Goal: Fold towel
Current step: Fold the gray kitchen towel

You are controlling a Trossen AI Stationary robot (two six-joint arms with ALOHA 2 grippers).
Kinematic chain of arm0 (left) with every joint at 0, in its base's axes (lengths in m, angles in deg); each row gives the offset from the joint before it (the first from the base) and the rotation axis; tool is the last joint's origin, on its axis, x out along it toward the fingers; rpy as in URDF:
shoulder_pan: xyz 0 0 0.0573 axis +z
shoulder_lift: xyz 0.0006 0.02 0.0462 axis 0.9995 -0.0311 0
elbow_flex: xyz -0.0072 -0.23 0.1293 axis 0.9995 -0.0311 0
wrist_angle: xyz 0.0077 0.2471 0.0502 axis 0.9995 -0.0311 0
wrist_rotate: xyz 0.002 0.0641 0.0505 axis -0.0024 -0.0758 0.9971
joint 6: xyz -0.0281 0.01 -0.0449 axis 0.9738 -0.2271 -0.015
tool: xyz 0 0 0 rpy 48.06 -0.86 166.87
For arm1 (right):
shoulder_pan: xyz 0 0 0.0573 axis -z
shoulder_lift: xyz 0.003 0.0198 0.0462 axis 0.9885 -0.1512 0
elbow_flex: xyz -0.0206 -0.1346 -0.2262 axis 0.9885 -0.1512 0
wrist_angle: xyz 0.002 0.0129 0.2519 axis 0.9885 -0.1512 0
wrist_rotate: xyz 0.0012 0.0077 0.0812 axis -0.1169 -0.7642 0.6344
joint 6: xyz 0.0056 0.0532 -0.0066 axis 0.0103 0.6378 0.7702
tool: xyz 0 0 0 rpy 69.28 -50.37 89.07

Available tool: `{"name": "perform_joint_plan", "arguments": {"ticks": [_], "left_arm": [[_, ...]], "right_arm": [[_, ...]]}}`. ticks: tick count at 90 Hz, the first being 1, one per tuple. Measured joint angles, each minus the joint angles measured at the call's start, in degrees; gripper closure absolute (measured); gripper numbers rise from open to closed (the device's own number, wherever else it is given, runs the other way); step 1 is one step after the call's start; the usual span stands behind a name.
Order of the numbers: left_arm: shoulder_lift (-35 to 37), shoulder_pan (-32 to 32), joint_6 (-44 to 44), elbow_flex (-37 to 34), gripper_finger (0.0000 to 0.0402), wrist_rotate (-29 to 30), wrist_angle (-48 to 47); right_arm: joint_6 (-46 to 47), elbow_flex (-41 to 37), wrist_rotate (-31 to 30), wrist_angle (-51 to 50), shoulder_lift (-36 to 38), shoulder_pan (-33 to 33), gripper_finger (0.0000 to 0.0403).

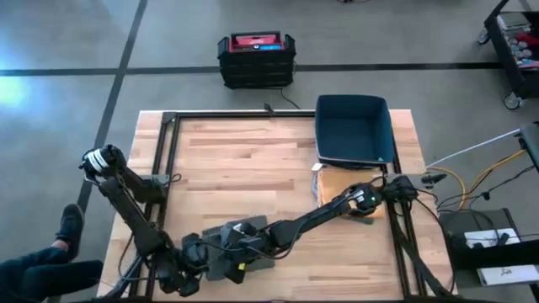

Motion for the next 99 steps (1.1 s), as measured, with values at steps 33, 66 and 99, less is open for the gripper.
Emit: {"name": "perform_joint_plan", "arguments": {"ticks": [33,66,99], "left_arm": [[-2.47,0.25,-1.00,0.37,0.0382,6.73,-1.60],[-3.06,-0.35,5.13,-2.40,0.0382,4.13,-3.17],[-2.78,-0.33,4.56,-2.28,0.0382,5.01,-3.28]], "right_arm": [[-0.02,-0.37,0.00,0.51,0.04,0.20,0.0403],[-0.03,-0.41,0.44,9.37,0.04,0.07,0.0403],[-0.13,-1.10,-1.49,10.65,0.07,0.04,0.0403]]}}
